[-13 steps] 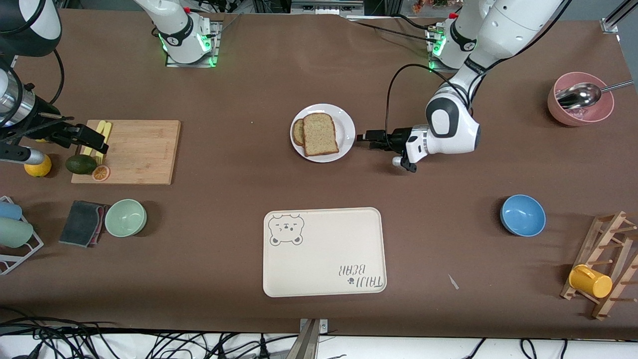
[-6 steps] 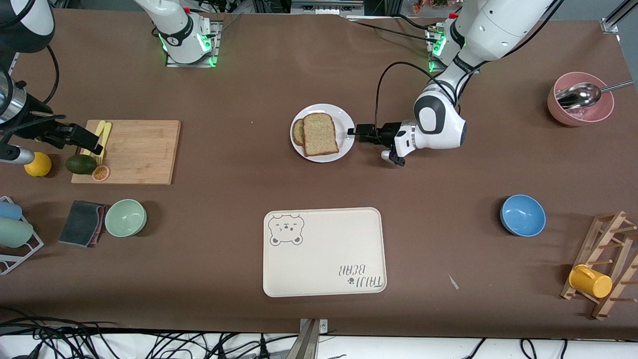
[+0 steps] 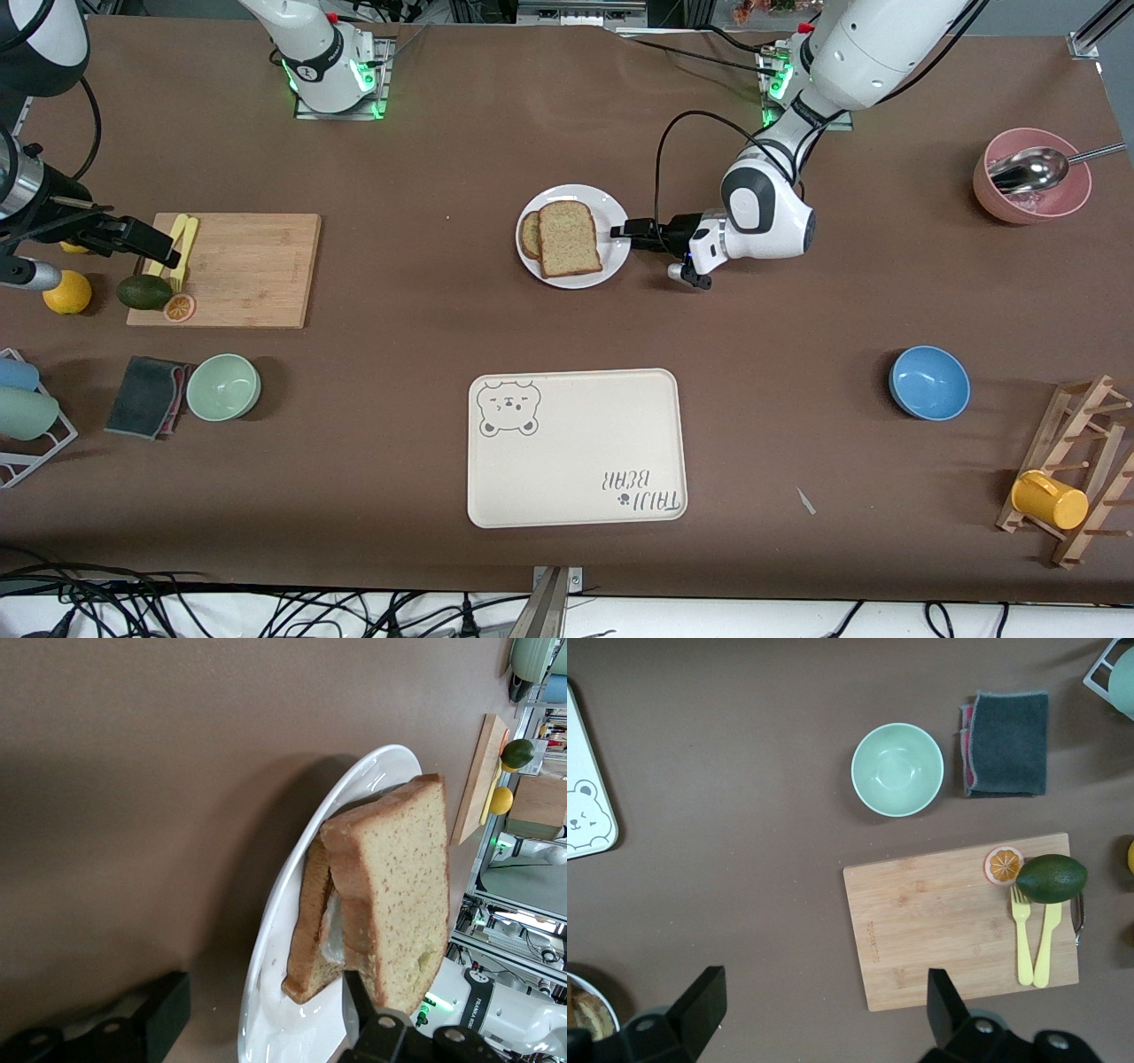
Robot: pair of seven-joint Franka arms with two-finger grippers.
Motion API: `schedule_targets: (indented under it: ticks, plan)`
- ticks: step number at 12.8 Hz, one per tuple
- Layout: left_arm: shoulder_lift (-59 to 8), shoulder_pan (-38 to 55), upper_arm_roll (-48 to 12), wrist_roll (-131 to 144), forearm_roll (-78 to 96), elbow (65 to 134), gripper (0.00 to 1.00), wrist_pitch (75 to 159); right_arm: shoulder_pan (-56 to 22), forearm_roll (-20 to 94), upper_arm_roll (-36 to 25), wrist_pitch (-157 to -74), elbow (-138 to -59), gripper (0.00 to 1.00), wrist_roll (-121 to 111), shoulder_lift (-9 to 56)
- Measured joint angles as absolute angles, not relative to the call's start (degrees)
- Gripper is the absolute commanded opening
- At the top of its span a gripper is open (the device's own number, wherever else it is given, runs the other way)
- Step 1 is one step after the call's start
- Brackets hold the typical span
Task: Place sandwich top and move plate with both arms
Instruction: 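Grip the white plate rim with the left gripper, then slide the plate with the left gripper onto the bear tray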
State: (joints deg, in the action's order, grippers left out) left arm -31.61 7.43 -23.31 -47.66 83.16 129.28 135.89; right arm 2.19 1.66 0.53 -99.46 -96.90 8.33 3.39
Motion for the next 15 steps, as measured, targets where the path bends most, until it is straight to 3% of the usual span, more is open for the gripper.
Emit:
schedule_targets:
  ticks: [2,6,8,15]
  plan:
    - [-31.79,7.51,-23.67,-47.66,83.72,129.29,0.45,135.91,2.13,-0.67,0.59,-98.16,-96.83,1.00,8.31,3.39]
    - [-32.28,8.18,-25.11,-47.67,84.75,129.29,0.21,136.56,2.10,-1.86,0.71,-97.07,-96.62,1.00,8.31,3.39]
    - [-32.32,8.18,-25.11,-47.68,84.75,129.29,0.02,136.63,2.10,-1.87,0.71,-97.03,-96.26,1.00,8.31,3.39]
    - [-32.27,8.11,-25.25,-48.08,87.07,128.18,0.00,136.99,2.09,-1.88,0.71,-96.79,-95.78,1.00,8.31,3.36]
